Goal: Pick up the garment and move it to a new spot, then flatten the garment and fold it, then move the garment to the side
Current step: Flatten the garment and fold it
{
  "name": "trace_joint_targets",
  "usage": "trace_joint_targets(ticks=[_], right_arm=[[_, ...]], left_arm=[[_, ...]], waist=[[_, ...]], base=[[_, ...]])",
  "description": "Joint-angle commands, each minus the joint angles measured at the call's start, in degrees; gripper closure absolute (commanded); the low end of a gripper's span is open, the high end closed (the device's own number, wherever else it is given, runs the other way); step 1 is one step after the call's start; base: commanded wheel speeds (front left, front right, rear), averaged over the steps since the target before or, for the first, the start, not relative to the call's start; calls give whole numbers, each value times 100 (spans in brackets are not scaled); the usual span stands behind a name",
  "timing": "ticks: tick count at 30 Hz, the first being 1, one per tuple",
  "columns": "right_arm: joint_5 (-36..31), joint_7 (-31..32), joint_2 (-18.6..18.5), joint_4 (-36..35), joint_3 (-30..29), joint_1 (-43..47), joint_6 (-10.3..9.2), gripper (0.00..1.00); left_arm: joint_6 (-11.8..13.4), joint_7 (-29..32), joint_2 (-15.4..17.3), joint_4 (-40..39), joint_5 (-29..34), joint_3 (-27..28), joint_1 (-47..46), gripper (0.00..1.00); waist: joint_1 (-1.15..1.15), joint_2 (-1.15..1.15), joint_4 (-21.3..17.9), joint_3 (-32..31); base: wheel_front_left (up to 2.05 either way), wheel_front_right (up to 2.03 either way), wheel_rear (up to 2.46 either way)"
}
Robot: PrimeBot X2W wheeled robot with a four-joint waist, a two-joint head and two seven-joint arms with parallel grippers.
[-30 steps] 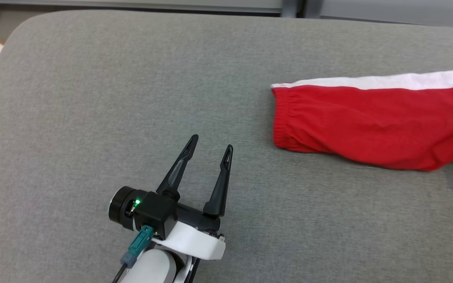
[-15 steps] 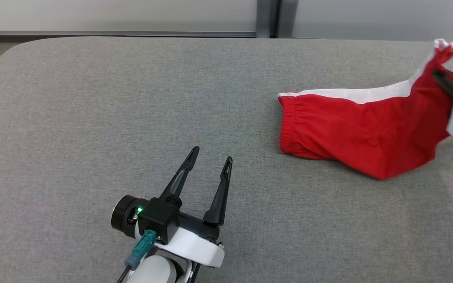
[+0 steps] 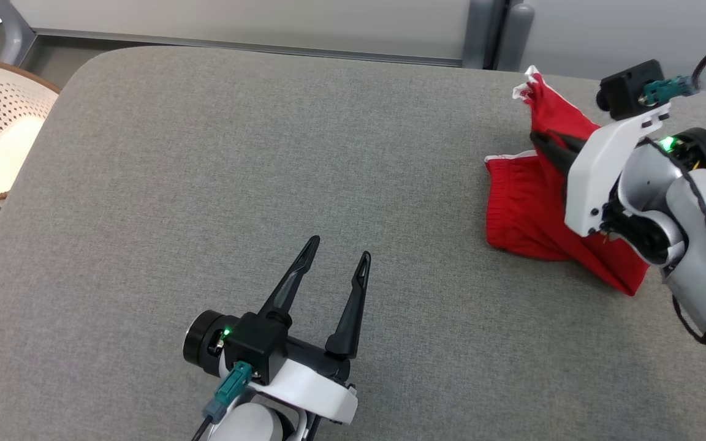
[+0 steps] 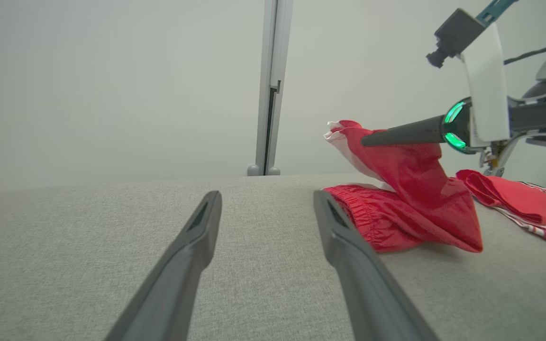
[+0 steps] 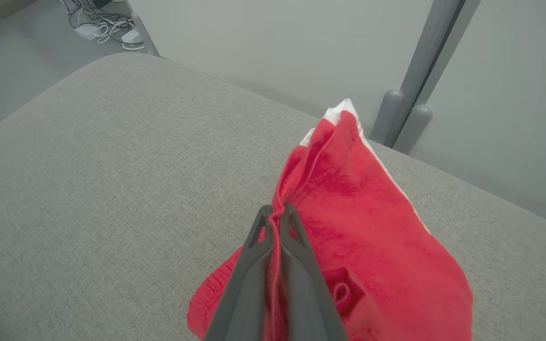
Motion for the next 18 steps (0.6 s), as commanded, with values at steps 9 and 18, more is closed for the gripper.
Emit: trace_joint_targets(ticks=[9, 18], right_arm=[[219, 325, 390, -163, -4, 562, -3, 0], [-44, -1354, -35, -731, -820, 1075, -2, 0]], left_arm=[[37, -8, 4, 44, -69, -2, 81, 0], [105, -8, 1, 55, -76, 45, 147, 0]], waist=[[0, 0, 26, 2], [0, 0, -254, -276]], base=[[0, 0, 0], [0, 0, 0]])
